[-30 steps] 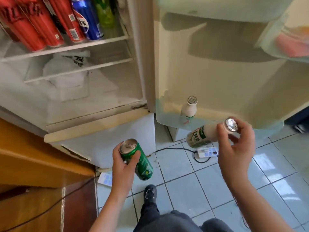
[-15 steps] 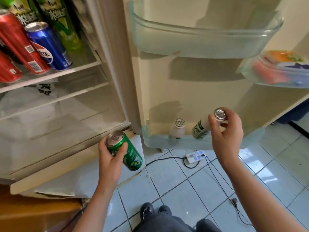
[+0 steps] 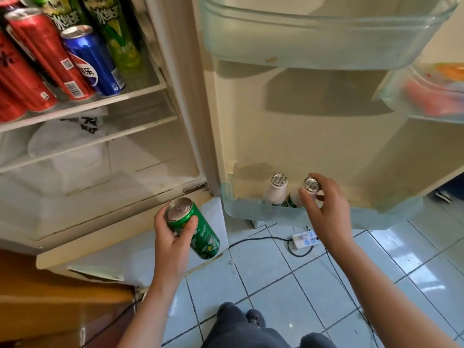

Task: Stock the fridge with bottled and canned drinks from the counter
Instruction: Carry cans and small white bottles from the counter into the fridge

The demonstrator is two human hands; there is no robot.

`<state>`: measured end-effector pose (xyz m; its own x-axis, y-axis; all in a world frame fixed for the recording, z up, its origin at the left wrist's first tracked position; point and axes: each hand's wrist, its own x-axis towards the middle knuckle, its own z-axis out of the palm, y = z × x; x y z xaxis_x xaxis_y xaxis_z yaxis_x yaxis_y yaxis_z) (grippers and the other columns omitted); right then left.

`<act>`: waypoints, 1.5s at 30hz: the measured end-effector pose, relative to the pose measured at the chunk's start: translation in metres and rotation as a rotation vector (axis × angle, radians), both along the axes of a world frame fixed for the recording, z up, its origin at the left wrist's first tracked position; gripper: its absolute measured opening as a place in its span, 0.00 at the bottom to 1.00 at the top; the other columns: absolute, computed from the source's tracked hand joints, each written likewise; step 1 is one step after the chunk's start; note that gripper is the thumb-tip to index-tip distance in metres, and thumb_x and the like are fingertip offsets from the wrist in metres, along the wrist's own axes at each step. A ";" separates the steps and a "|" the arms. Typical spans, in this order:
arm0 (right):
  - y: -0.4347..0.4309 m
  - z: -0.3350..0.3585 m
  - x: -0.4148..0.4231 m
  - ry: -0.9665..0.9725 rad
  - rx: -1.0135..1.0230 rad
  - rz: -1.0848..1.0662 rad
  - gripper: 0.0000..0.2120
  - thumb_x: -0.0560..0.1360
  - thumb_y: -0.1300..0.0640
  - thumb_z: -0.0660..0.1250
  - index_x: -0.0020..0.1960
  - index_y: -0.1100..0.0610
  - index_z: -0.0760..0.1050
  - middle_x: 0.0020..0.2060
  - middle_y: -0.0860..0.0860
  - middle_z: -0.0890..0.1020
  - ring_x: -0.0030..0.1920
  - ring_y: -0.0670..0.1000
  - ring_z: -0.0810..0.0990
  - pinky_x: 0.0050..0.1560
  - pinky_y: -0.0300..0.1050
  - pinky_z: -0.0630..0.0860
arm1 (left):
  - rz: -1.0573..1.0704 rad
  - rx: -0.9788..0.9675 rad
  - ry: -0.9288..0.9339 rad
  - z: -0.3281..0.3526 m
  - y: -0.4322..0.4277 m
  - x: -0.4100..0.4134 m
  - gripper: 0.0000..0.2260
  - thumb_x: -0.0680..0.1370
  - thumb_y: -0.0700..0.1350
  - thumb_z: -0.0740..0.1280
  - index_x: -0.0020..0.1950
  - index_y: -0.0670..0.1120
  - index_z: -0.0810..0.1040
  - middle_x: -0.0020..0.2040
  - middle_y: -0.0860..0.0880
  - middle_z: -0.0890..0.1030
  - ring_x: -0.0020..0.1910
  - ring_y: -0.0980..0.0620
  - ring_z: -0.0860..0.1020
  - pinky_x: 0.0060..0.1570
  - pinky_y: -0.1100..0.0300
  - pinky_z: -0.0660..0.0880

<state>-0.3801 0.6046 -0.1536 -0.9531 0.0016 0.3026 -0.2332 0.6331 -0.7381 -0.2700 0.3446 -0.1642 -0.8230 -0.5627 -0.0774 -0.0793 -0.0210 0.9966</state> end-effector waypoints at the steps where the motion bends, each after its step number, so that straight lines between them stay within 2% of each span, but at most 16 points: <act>1: -0.001 0.000 0.001 -0.007 -0.007 0.004 0.16 0.76 0.54 0.67 0.63 0.55 0.73 0.51 0.44 0.75 0.52 0.46 0.73 0.50 0.43 0.69 | 0.003 -0.004 -0.004 0.000 0.001 0.003 0.19 0.76 0.38 0.68 0.61 0.56 0.67 0.55 0.57 0.76 0.51 0.64 0.78 0.49 0.66 0.72; 4: -0.004 0.002 0.000 -0.035 -0.044 0.018 0.19 0.74 0.53 0.68 0.64 0.54 0.73 0.53 0.45 0.76 0.54 0.49 0.75 0.54 0.47 0.73 | 0.019 -0.015 -0.014 0.002 0.000 0.009 0.19 0.76 0.39 0.68 0.60 0.57 0.67 0.54 0.58 0.76 0.49 0.68 0.77 0.48 0.66 0.72; 7: -0.008 0.005 -0.001 -0.055 -0.036 -0.005 0.20 0.75 0.52 0.67 0.65 0.55 0.72 0.58 0.50 0.76 0.58 0.53 0.75 0.57 0.56 0.74 | 0.036 -0.006 -0.006 0.006 -0.004 0.013 0.20 0.75 0.39 0.68 0.62 0.55 0.67 0.55 0.57 0.76 0.49 0.68 0.77 0.48 0.66 0.72; 11: -0.024 0.022 0.000 0.177 -0.085 -0.086 0.17 0.76 0.52 0.65 0.61 0.60 0.73 0.60 0.56 0.74 0.60 0.57 0.73 0.57 0.61 0.72 | 0.066 0.008 0.021 0.013 -0.017 0.013 0.21 0.75 0.37 0.68 0.64 0.51 0.68 0.55 0.55 0.76 0.49 0.67 0.77 0.48 0.67 0.73; 13: -0.039 0.037 0.000 0.279 -0.129 -0.064 0.16 0.75 0.53 0.62 0.58 0.62 0.74 0.58 0.57 0.75 0.60 0.55 0.73 0.57 0.56 0.73 | 0.075 0.003 0.046 0.018 -0.026 0.008 0.21 0.75 0.36 0.68 0.64 0.49 0.68 0.55 0.55 0.76 0.48 0.69 0.77 0.43 0.73 0.74; 15: -0.058 0.054 -0.003 0.330 -0.167 -0.013 0.17 0.75 0.52 0.60 0.57 0.61 0.74 0.57 0.55 0.75 0.59 0.51 0.72 0.54 0.45 0.71 | 0.067 -0.032 0.078 0.027 -0.038 -0.002 0.20 0.74 0.36 0.68 0.62 0.52 0.69 0.55 0.55 0.77 0.47 0.70 0.77 0.41 0.76 0.73; 18: -0.087 0.073 -0.009 0.368 -0.218 0.082 0.17 0.75 0.51 0.60 0.59 0.60 0.73 0.57 0.53 0.74 0.59 0.46 0.71 0.52 0.36 0.69 | 0.037 -0.068 0.122 0.047 -0.058 -0.024 0.19 0.75 0.37 0.69 0.58 0.56 0.69 0.53 0.56 0.77 0.48 0.68 0.78 0.42 0.74 0.74; 21: -0.115 0.090 -0.015 0.374 -0.248 0.151 0.18 0.75 0.50 0.60 0.61 0.59 0.71 0.58 0.49 0.72 0.58 0.47 0.71 0.54 0.32 0.68 | 0.012 -0.110 0.188 0.074 -0.081 -0.053 0.20 0.75 0.39 0.69 0.62 0.56 0.68 0.54 0.58 0.77 0.50 0.68 0.77 0.45 0.72 0.74; 26: -0.149 0.109 -0.026 0.348 -0.191 0.214 0.22 0.74 0.46 0.62 0.63 0.58 0.71 0.59 0.48 0.73 0.55 0.42 0.73 0.56 0.33 0.68 | -0.027 -0.222 0.329 0.134 -0.112 -0.114 0.21 0.76 0.40 0.69 0.66 0.50 0.66 0.57 0.58 0.74 0.51 0.71 0.75 0.47 0.77 0.71; 29: -0.160 0.113 -0.031 0.356 -0.172 0.175 0.23 0.74 0.45 0.61 0.63 0.58 0.71 0.57 0.48 0.75 0.53 0.34 0.71 0.55 0.28 0.67 | -0.021 -0.297 0.365 0.166 -0.122 -0.151 0.21 0.76 0.43 0.69 0.65 0.51 0.65 0.55 0.60 0.72 0.50 0.72 0.73 0.46 0.79 0.69; 31: -0.164 0.114 -0.033 0.379 -0.163 0.127 0.22 0.76 0.46 0.59 0.63 0.59 0.71 0.55 0.48 0.76 0.51 0.33 0.71 0.53 0.26 0.66 | -0.038 -0.299 0.361 0.183 -0.129 -0.174 0.22 0.76 0.45 0.69 0.66 0.51 0.64 0.55 0.60 0.72 0.52 0.67 0.73 0.49 0.76 0.70; 34: -0.168 0.112 -0.033 0.417 -0.134 0.072 0.19 0.77 0.50 0.61 0.62 0.60 0.72 0.54 0.47 0.75 0.49 0.36 0.71 0.53 0.24 0.65 | -0.065 -0.307 0.339 0.197 -0.139 -0.203 0.26 0.76 0.47 0.68 0.71 0.49 0.61 0.63 0.52 0.72 0.59 0.56 0.72 0.58 0.64 0.70; 36: -0.170 0.111 -0.033 0.445 -0.110 0.040 0.17 0.76 0.54 0.63 0.62 0.61 0.72 0.53 0.47 0.75 0.49 0.36 0.71 0.52 0.27 0.67 | -0.080 -0.331 0.345 0.200 -0.144 -0.220 0.27 0.77 0.45 0.68 0.72 0.47 0.60 0.66 0.48 0.70 0.61 0.54 0.70 0.60 0.63 0.68; 39: -0.172 0.111 -0.032 0.469 -0.075 0.016 0.18 0.77 0.51 0.61 0.61 0.62 0.73 0.52 0.49 0.77 0.49 0.37 0.70 0.49 0.39 0.71 | -0.048 -0.331 0.345 0.197 -0.147 -0.241 0.28 0.76 0.42 0.69 0.72 0.45 0.60 0.65 0.48 0.69 0.60 0.55 0.69 0.57 0.69 0.66; 45: -0.177 0.109 -0.029 0.480 -0.076 -0.023 0.20 0.77 0.49 0.58 0.59 0.63 0.74 0.49 0.48 0.77 0.47 0.40 0.72 0.49 0.40 0.72 | 0.049 -0.285 0.357 0.191 -0.150 -0.263 0.27 0.76 0.42 0.69 0.72 0.44 0.62 0.66 0.45 0.71 0.63 0.50 0.72 0.61 0.65 0.68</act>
